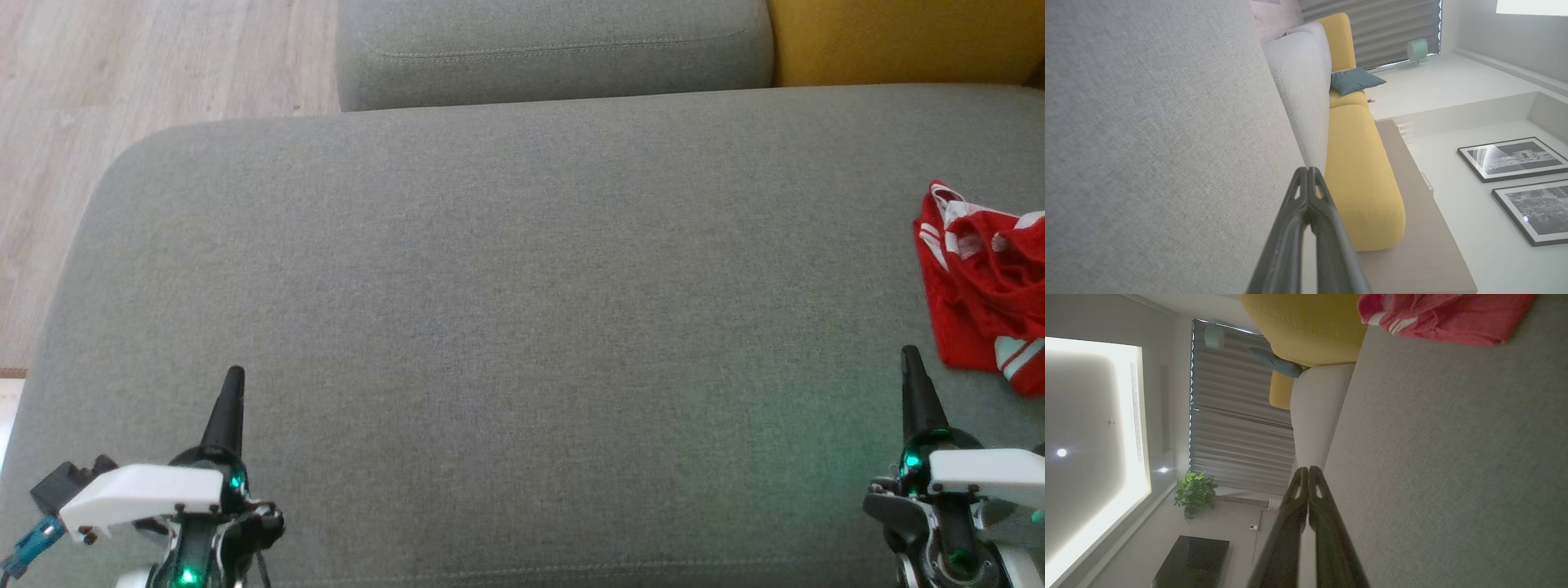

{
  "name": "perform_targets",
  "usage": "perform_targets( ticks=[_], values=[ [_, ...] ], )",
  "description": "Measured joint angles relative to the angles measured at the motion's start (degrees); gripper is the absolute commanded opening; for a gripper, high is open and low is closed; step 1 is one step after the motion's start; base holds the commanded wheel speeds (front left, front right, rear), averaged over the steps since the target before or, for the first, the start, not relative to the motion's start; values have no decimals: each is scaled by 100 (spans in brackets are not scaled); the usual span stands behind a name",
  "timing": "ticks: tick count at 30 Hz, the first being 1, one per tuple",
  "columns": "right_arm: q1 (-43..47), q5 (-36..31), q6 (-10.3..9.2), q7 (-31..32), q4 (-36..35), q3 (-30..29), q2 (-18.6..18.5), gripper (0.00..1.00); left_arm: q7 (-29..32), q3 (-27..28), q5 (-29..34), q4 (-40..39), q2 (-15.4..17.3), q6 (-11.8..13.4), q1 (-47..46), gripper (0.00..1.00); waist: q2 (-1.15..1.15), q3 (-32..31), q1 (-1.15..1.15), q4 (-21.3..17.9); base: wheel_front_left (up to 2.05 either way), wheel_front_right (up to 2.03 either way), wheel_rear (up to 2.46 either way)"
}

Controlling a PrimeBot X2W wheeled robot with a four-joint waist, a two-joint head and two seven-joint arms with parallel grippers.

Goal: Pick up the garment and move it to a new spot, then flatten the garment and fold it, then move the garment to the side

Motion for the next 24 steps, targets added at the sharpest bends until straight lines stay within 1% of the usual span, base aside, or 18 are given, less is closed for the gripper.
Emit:
perform_targets(
  ticks=[3,6,20,24],
  values=[
    [-23,188,0,8,42,-14,0,0,49,22,-190,20,-20,-12,-4,0,0,-8,0,6,0,0,0],
    [-97,400,0,37,70,-34,1,0,98,67,-381,42,-38,-94,-10,0,0,-17,0,12,0,0,0],
    [-218,1302,0,137,247,-160,3,0,311,352,-1246,118,-146,-305,-132,0,0,-56,0,38,0,0,0],
    [-232,1346,0,152,252,-175,4,0,327,366,-1290,125,-154,-305,-131,0,0,-57,0,38,0,0,0]
  ],
)
